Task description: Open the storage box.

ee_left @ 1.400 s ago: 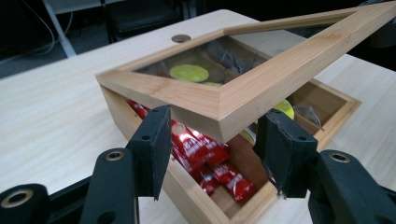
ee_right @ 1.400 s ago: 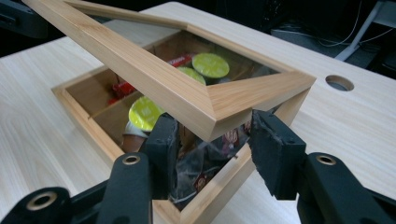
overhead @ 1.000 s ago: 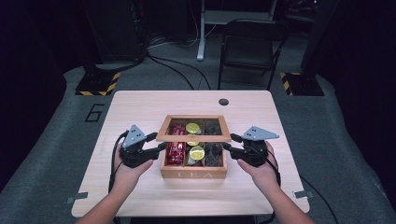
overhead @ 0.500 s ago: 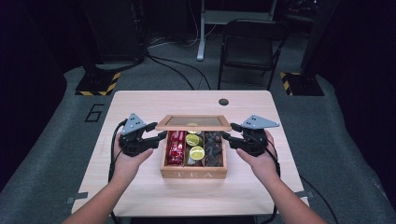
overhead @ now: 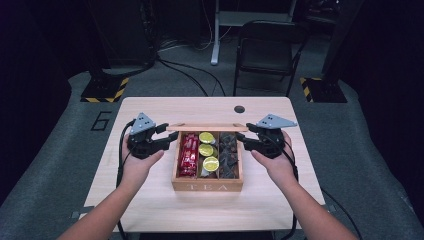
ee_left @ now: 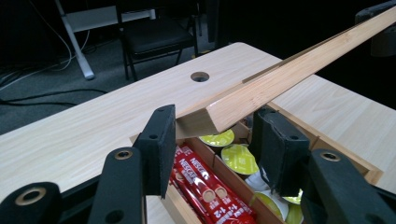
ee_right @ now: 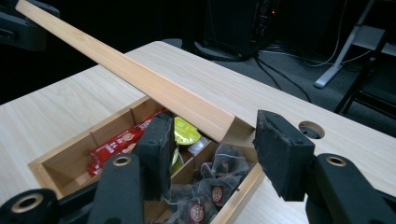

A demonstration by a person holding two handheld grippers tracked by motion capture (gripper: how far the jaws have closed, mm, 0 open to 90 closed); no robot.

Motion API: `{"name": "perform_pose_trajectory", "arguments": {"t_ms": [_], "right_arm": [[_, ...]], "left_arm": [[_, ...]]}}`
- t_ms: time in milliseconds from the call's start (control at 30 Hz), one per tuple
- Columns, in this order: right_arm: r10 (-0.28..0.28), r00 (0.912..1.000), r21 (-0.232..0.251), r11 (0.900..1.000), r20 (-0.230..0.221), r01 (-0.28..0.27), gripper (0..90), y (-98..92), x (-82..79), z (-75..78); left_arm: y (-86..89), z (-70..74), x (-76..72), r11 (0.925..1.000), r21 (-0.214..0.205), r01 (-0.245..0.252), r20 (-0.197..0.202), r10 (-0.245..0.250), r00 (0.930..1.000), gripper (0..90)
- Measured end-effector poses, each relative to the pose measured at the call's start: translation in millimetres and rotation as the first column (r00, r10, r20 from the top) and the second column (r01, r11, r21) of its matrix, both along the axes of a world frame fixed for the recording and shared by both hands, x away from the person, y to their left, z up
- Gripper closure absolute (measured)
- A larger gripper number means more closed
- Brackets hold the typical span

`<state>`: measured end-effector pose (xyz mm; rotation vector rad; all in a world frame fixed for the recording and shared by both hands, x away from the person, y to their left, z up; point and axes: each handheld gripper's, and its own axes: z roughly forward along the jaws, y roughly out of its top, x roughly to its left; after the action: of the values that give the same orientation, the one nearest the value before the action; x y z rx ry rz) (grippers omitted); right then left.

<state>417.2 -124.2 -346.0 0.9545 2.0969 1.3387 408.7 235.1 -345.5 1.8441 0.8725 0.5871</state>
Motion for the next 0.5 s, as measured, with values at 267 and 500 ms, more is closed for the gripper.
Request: {"name": "perform_pose_trajectory", "arguments": {"t_ms": [267, 500], "right_arm": [[-0.026, 0.9997, -0.015, 0.9996, 0.004, 0.026, 47.5, 4.2, 10.7, 4.3], [-0.046, 0.9988, -0.03, 0.9985, 0.014, 0.047, 50.7, 6.0, 23.2, 7.4]], "left_arm": [[-0.4, 6.3, 9.1, 0.9998, -0.013, -0.015, 0.006, 0.015, 0.9999, 52.4], [-1.7, 12.1, 18.1, 0.9994, -0.013, -0.034, 0.017, 0.034, 0.9993, 54.2]]}}
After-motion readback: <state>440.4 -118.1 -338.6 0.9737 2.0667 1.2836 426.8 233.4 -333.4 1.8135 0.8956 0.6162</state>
